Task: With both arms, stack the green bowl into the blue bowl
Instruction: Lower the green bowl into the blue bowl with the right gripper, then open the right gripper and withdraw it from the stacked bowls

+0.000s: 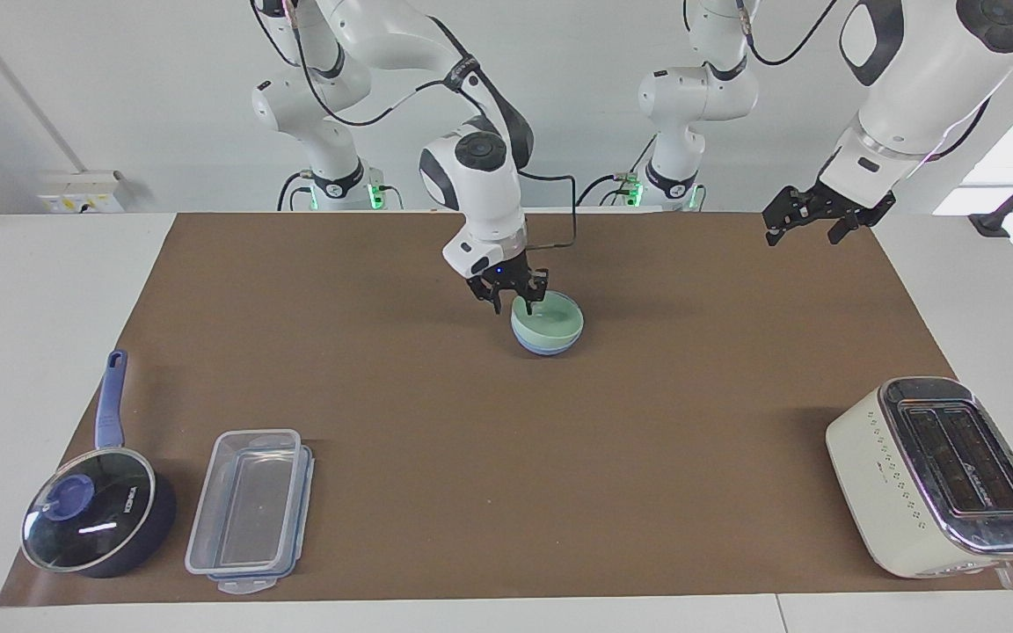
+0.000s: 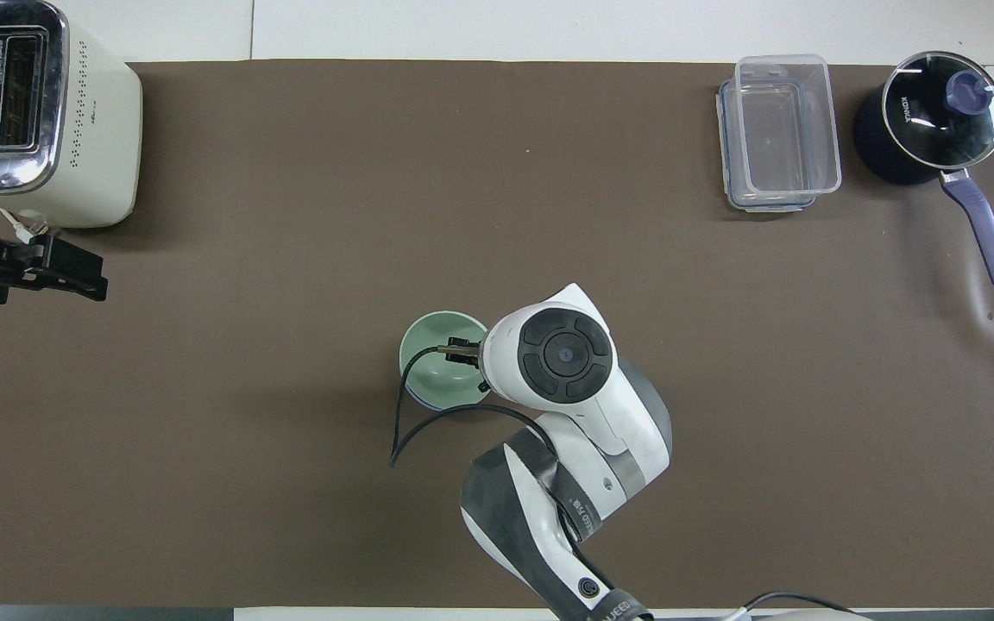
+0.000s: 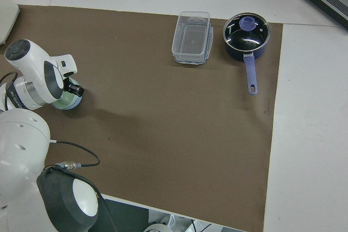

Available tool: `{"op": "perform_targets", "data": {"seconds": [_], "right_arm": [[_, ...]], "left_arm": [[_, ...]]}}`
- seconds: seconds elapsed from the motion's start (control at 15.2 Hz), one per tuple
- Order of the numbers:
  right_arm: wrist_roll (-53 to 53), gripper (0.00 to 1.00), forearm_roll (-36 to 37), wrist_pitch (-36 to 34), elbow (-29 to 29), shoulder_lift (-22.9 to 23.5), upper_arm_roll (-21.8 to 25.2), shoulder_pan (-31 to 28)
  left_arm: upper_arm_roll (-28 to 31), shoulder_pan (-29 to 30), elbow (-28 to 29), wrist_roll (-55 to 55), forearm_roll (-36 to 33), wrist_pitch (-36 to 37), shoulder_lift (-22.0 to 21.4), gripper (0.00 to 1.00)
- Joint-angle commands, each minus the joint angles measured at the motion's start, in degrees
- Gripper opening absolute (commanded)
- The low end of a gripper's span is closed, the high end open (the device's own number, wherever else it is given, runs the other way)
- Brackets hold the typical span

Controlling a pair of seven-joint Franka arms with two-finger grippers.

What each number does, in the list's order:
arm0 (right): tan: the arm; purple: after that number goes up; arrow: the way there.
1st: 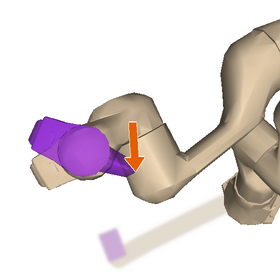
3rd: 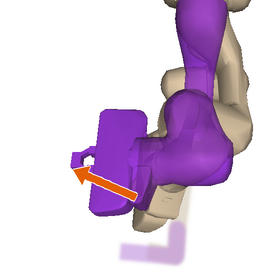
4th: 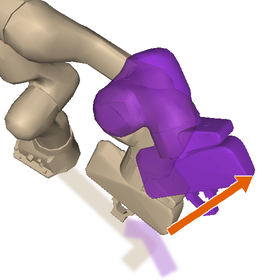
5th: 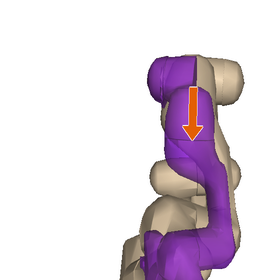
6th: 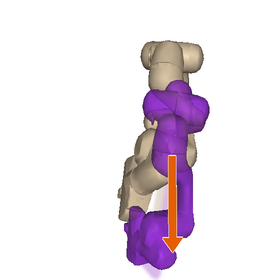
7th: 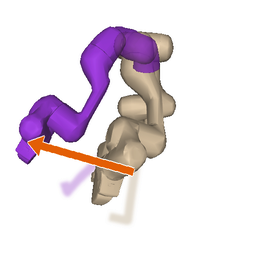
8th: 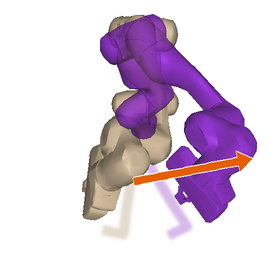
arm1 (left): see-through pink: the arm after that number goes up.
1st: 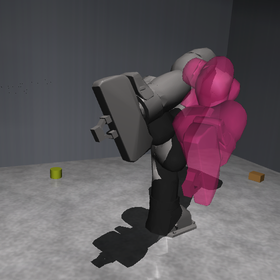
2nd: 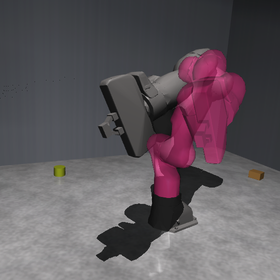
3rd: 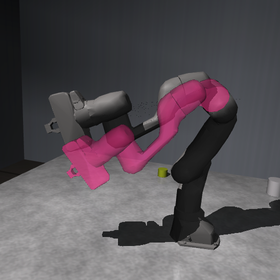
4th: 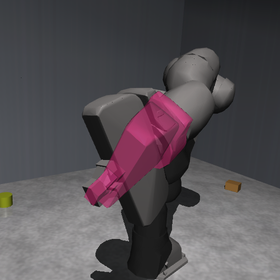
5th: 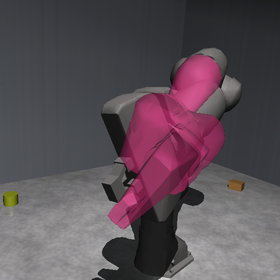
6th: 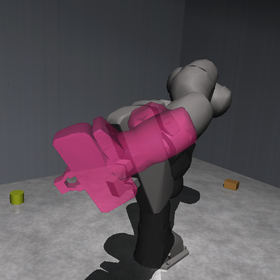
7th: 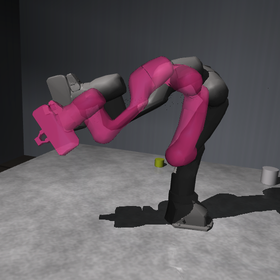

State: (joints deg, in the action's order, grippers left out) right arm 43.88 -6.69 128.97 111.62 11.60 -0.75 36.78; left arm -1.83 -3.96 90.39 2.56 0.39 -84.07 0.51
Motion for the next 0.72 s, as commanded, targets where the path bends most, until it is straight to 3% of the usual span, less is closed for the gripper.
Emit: {"op": "perform_targets", "data": {"seconds": [0.0,0.33,0.66], "right_arm": [[-0.3,1.00,-0.1,-7.5,-3.4,-2.6,0.0,-3.1],[-10.2,1.00,1.3,-15.0,-3.6,-7.4,0.0,-13.3],[-24.3,1.00,3.6,-24.6,-4.1,-14.9,0.0,-29.9]], "left_arm": [[-0.4,1.0,2.2,0.3,0.9,0.1,-1.8,1.00],[-0.3,0.3,2.1,0.5,0.9,0.3,-1.8,1.00],[-0.4,0.4,2.2,0.3,1.0,0.4,-1.8,1.00]]}}
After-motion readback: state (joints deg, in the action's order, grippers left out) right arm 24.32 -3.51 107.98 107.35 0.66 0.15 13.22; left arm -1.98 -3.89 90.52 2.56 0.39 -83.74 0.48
